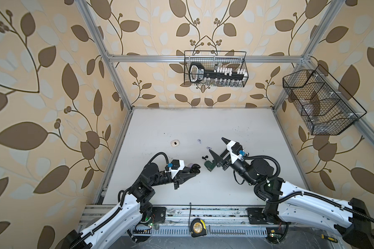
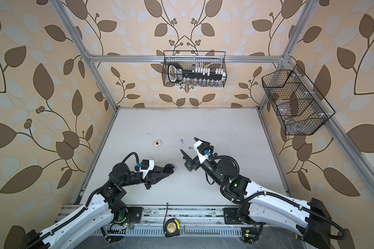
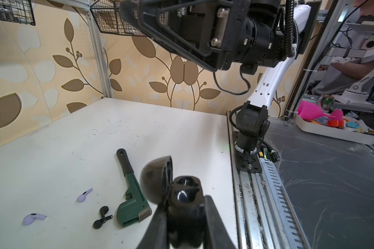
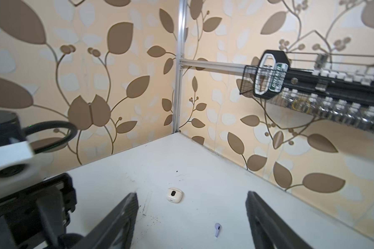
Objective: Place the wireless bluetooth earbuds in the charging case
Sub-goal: 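Move the right gripper over the lilac earbuds on the table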
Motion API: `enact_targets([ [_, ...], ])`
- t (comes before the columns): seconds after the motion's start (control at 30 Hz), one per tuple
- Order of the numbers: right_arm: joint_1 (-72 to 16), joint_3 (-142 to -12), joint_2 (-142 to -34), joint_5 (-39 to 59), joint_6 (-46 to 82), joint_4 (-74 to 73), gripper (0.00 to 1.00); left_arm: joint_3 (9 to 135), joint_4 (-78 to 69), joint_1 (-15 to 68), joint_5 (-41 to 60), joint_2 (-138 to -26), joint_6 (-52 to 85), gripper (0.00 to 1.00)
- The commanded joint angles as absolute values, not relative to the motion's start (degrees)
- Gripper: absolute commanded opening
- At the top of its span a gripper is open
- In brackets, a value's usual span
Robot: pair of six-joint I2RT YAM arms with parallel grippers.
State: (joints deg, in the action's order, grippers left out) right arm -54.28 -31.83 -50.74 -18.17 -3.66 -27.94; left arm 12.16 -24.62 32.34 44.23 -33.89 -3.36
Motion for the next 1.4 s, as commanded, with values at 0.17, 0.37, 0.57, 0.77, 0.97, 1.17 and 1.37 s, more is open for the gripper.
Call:
enact_targets([
  [0.17, -39.92, -40.27, -61.18, -16.99, 10.59, -10.18, 0.79, 14.29, -29.06, 30.75, 38.54, -34.89, 0.77, 0.00],
  [0.37, -32.95, -49.46, -78.65, -3.82, 10.13, 0.20, 0.73, 12.25, -35.69, 24.51, 37.96, -35.85, 7.57, 0.00],
  [0.57, -32.87, -56.03, -93.57, 3.60, 9.83, 3.20, 0.68, 13.00, -38.17, 21.79, 42.51, -39.30, 8.65, 0.00],
  [0.77, -33.10, -58.41, -101.56, 5.24, 9.71, 3.32, 0.67, 12.32, -35.86, 21.80, 42.25, -35.40, 7.84, 0.00],
  [0.97, -32.90, -60.86, -106.47, 3.62, 9.33, 4.31, 0.66, 12.07, -36.12, 21.75, 42.69, -35.04, 7.82, 0.00],
  [1.17, -32.87, -62.31, -108.19, -0.74, 8.66, 5.24, 0.67, 12.26, -36.39, 21.79, 43.17, -35.99, 7.80, 0.00],
  [1.37, -32.38, -64.09, -110.66, -0.33, 7.91, 5.54, 0.67, 12.22, -36.43, 21.80, 42.98, -35.99, 7.68, 0.00],
])
